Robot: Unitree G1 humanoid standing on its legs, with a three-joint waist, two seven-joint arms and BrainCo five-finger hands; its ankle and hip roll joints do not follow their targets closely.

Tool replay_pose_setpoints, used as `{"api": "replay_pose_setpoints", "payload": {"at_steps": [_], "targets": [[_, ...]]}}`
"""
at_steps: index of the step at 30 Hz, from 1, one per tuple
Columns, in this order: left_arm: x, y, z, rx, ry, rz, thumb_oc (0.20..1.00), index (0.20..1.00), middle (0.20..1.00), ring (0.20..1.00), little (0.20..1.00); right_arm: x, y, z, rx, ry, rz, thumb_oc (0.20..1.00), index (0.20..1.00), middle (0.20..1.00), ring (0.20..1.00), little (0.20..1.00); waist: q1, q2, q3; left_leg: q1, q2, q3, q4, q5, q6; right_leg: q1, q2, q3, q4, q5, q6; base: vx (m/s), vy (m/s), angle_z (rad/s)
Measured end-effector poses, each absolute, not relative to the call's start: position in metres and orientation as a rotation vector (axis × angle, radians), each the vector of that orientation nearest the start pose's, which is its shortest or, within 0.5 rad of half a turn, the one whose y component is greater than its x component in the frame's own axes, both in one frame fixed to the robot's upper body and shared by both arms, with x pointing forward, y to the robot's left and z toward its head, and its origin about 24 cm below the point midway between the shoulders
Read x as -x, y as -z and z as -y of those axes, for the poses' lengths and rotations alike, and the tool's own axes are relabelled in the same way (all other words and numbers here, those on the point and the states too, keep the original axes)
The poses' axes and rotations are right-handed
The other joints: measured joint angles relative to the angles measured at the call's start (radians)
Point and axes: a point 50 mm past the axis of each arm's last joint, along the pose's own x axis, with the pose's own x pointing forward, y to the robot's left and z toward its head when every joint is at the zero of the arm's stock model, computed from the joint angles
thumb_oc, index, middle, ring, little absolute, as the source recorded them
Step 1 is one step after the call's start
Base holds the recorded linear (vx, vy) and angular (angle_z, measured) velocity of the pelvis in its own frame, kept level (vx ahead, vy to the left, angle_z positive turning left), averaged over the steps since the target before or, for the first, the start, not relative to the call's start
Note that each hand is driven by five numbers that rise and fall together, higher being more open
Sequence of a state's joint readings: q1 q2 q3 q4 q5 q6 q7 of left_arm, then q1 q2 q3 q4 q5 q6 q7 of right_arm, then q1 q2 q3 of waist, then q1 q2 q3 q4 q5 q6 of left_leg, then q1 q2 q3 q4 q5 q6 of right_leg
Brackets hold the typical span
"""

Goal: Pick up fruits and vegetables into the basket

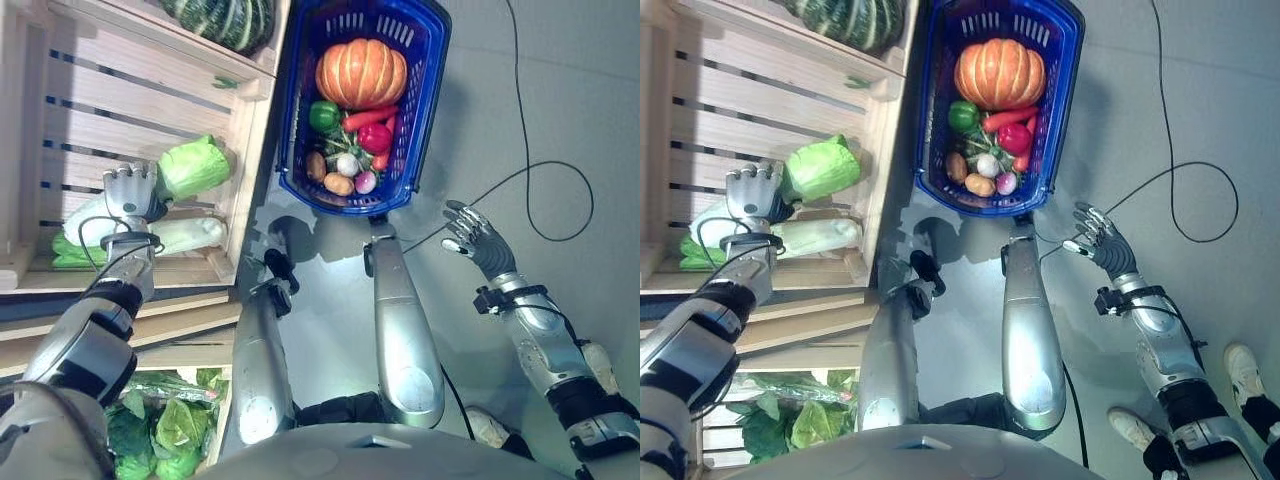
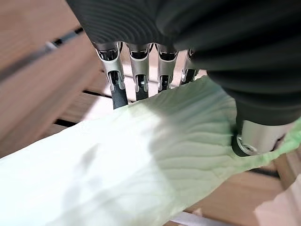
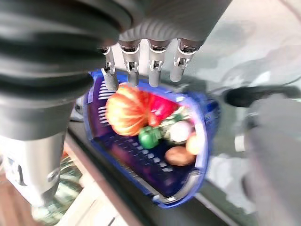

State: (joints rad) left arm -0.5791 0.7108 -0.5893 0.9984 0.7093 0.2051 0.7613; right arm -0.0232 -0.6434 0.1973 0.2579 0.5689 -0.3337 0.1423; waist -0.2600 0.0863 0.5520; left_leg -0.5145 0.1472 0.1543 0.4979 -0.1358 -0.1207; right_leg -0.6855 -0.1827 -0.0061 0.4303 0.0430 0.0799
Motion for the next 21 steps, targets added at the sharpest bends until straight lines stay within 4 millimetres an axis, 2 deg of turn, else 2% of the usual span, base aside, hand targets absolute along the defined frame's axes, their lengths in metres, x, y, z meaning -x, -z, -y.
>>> {"api": "replay_pose_setpoints", "payload": {"at_steps": [4,9,12,15,17,21], "targets": [[-0.304,-0.054,-0.311,-1.755,-0.458,0.075,0.200,0.200,0.200,0.200,0.200,-0.245,-0.048,0.251,0.087,-0.172,0.043,1.000,1.000,1.000,1.000,1.000,0.026,-0.004,0.002,0.085,-0.012,-0.009,-0.072,0.022,-0.003,0.077,-0.010,-0.024,-0.031,-0.002,-0.001,0.01,-0.026,0.13],[-0.275,-0.048,-0.295,-1.392,-0.429,0.205,0.200,0.200,0.200,0.200,0.200,-0.233,-0.054,0.246,0.052,-0.155,0.082,1.000,1.000,1.000,1.000,1.000,0.084,-0.008,0.000,0.229,-0.015,-0.016,-0.174,0.050,-0.005,0.216,-0.014,-0.060,-0.092,-0.003,0.001,0.04,-0.053,0.10],[-0.265,-0.058,-0.284,-1.205,-0.402,0.285,0.200,0.200,0.200,0.200,0.200,-0.230,-0.055,0.245,0.060,-0.129,0.082,1.000,1.000,1.000,1.000,1.000,0.123,-0.011,-0.001,0.272,-0.024,-0.019,-0.219,0.073,-0.003,0.252,-0.018,-0.068,-0.116,-0.005,0.005,0.07,-0.026,0.09],[-0.255,-0.069,-0.278,-1.006,-0.385,0.323,0.200,0.200,0.200,0.200,0.200,-0.230,-0.059,0.238,0.082,-0.133,0.084,1.000,1.000,1.000,1.000,1.000,0.142,-0.013,-0.004,0.332,-0.024,-0.022,-0.264,0.086,-0.005,0.306,-0.018,-0.085,-0.140,-0.005,0.005,0.10,-0.039,0.05],[-0.249,-0.073,-0.272,-0.900,-0.352,0.331,0.200,0.200,0.200,0.200,0.200,-0.229,-0.064,0.234,0.087,-0.146,0.093,1.000,1.000,1.000,1.000,1.000,0.150,-0.015,-0.032,0.361,-0.023,-0.022,-0.295,0.093,-0.006,0.332,-0.016,-0.091,-0.157,-0.006,0.006,0.10,-0.060,0.04],[-0.246,-0.077,-0.256,-0.811,-0.250,0.331,0.200,0.200,0.200,0.200,0.200,-0.233,-0.074,0.229,0.081,-0.157,0.109,1.000,1.000,1.000,1.000,1.000,0.162,-0.016,-0.129,0.418,-0.021,-0.023,-0.344,0.105,-0.011,0.395,-0.011,-0.109,-0.203,0.002,0.007,0.10,-0.067,0.05]]}}
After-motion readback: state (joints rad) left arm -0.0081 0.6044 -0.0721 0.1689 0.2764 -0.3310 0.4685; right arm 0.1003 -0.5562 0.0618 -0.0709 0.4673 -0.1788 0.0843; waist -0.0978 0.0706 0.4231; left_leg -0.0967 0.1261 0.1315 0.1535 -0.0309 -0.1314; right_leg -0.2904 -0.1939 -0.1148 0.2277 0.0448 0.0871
